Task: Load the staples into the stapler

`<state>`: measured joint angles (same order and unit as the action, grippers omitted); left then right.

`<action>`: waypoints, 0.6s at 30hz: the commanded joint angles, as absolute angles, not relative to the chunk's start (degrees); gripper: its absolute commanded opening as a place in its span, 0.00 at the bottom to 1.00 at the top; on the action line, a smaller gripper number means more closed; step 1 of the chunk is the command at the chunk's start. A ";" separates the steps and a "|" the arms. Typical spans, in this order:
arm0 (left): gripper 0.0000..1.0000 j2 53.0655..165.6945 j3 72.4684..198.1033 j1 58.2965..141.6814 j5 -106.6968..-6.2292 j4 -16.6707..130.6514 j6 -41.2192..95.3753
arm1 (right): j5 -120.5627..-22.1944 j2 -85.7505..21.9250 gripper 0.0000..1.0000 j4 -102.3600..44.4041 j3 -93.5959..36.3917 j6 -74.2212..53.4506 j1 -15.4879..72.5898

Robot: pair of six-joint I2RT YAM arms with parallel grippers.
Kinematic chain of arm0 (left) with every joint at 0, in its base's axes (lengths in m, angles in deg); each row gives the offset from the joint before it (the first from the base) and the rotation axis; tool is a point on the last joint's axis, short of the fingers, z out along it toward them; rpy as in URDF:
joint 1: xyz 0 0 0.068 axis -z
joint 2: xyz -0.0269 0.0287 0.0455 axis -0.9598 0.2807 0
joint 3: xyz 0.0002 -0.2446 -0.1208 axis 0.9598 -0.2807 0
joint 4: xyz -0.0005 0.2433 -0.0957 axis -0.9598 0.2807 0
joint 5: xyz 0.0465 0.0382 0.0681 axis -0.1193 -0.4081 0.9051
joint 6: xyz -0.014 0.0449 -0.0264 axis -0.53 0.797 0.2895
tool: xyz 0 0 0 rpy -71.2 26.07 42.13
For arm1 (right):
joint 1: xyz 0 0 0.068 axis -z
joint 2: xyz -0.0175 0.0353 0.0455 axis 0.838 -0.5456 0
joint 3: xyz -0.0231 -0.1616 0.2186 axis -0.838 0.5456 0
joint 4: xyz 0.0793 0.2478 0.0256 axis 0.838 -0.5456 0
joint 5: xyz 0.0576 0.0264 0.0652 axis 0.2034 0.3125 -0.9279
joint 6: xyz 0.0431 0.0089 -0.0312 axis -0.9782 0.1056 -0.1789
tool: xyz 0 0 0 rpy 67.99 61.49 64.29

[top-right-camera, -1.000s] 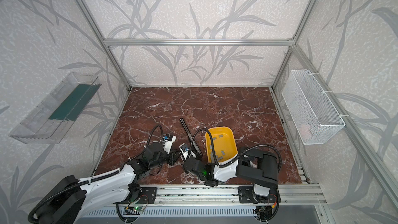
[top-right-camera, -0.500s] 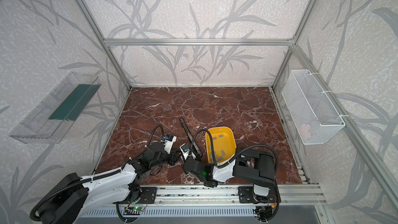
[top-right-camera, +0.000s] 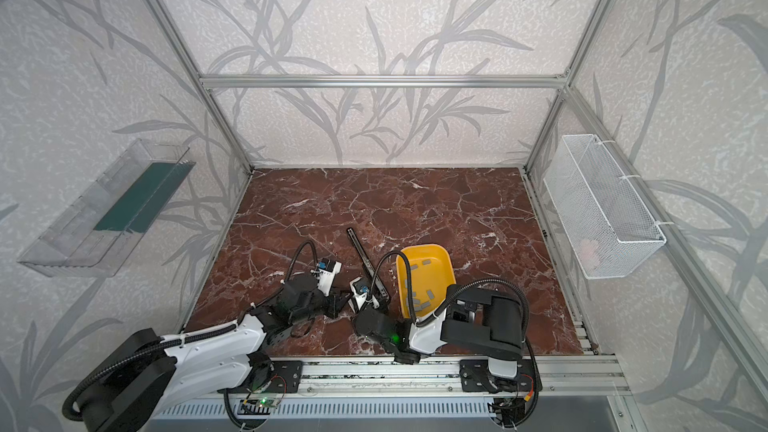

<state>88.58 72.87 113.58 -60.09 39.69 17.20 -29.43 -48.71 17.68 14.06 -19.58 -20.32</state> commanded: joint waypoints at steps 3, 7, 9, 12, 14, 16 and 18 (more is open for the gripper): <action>0.22 89.29 72.59 113.87 -60.96 39.07 18.11 | -29.47 -53.32 0.16 11.91 16.27 -20.88 -21.39; 0.22 89.38 72.59 113.85 -60.97 38.99 18.17 | -29.33 -54.58 0.16 13.91 17.01 -21.59 -21.68; 0.22 89.39 72.61 113.93 -60.98 38.91 18.12 | -29.18 -55.11 0.16 14.93 17.36 -21.95 -21.69; 0.22 89.39 72.62 113.87 -61.06 38.91 18.16 | -29.07 -55.47 0.16 15.52 17.54 -22.00 -21.79; 0.22 89.21 72.66 113.87 -61.03 38.97 18.12 | -29.16 -54.92 0.17 15.36 17.39 -21.46 -21.80; 0.22 88.91 72.66 113.87 -60.48 39.34 17.94 | -29.07 -53.47 0.21 14.51 16.90 -20.48 -21.77; 0.22 88.19 72.90 113.87 -59.35 40.29 17.86 | -28.76 -50.94 0.28 13.28 16.10 -18.74 -21.73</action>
